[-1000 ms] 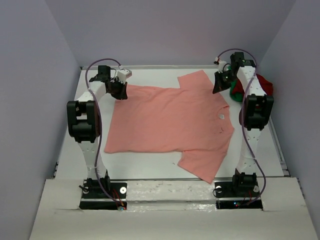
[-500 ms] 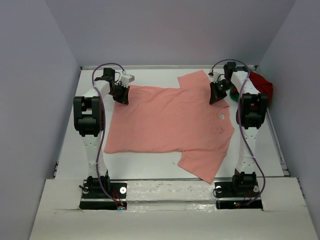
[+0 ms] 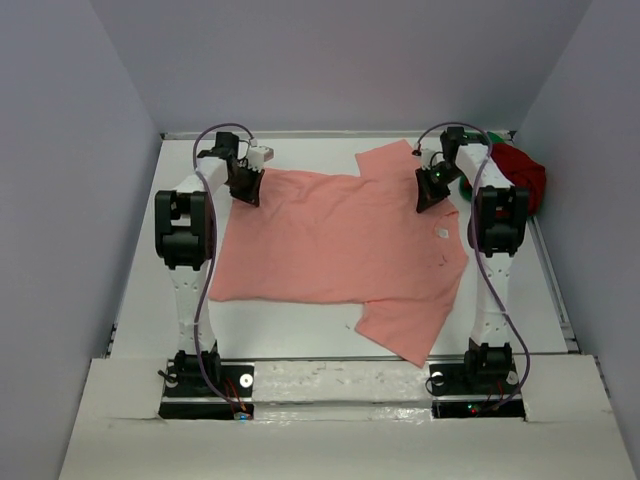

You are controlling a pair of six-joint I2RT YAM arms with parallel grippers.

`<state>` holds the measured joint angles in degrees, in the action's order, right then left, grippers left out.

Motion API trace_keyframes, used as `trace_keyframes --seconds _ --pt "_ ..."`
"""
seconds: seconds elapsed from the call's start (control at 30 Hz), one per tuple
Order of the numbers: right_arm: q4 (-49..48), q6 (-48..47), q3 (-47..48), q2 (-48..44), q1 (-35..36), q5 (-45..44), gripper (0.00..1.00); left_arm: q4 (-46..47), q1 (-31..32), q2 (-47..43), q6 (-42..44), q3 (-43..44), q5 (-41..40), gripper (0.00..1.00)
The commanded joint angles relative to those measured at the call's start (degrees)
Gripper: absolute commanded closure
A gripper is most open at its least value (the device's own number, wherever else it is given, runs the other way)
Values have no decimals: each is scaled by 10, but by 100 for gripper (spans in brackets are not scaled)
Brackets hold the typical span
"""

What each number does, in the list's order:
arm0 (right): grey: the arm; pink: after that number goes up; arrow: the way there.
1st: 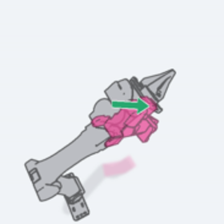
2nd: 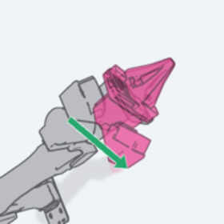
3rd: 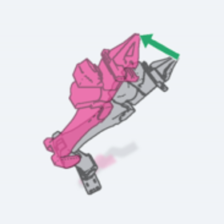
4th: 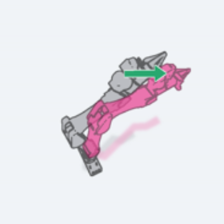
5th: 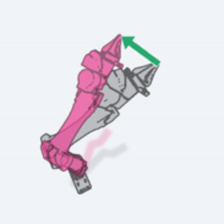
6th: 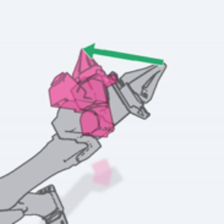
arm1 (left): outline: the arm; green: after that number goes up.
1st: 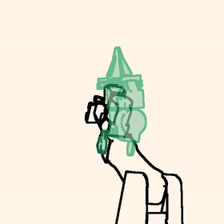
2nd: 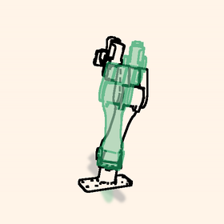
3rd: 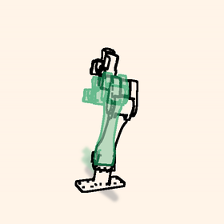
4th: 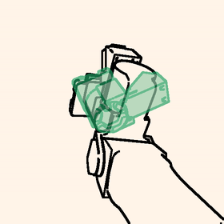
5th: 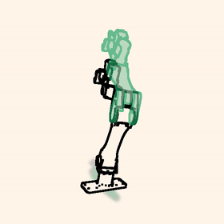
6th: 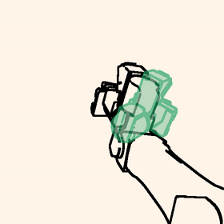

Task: Fold and stack the t-shirts
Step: Flatten out the tshirt

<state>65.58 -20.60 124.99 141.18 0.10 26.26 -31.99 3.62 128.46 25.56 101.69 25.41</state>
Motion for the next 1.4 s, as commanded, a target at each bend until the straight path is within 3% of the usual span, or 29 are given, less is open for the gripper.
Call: trace_keyframes --seconds 0.0,0.2,0.33,0.57,0.83,1.03,1.2,1.23,1.27,1.3,1.33,1.37 --pt "-12 13 38 27 5 -35 100 -22 12 36 -29 40 -28 100" --pt "-25 28 62 37 10 -65 100 -10 31 44 -46 62 -50 100" --pt "-55 49 78 44 10 -99 100 -35 44 61 -66 110 -122 100" --pt "-83 72 154 79 10 -164 100 3 39 45 -98 108 -206 100" --pt "-135 74 178 92 10 -233 100 -11 4 75 -123 166 -220 100" --pt "-164 68 191 102 10 -223 100 -21 -3 94 -127 221 -235 100" --pt "-147 25 167 70 21 -152 99 -26 2 87 -122 244 -273 100" --pt "-147 18 150 55 21 -141 89 -20 3 77 -120 237 -281 100" --pt "-157 6 130 36 26 -124 57 -4 4 48 -119 213 -295 100" --pt "-166 3 109 -10 26 -102 40 5 4 30 -112 199 -301 100" --pt "-179 3 62 -37 26 -93 29 14 4 12 -110 185 -304 100" --pt "-198 -1 39 -66 26 -84 1 23 4 -8 -106 153 -307 100"
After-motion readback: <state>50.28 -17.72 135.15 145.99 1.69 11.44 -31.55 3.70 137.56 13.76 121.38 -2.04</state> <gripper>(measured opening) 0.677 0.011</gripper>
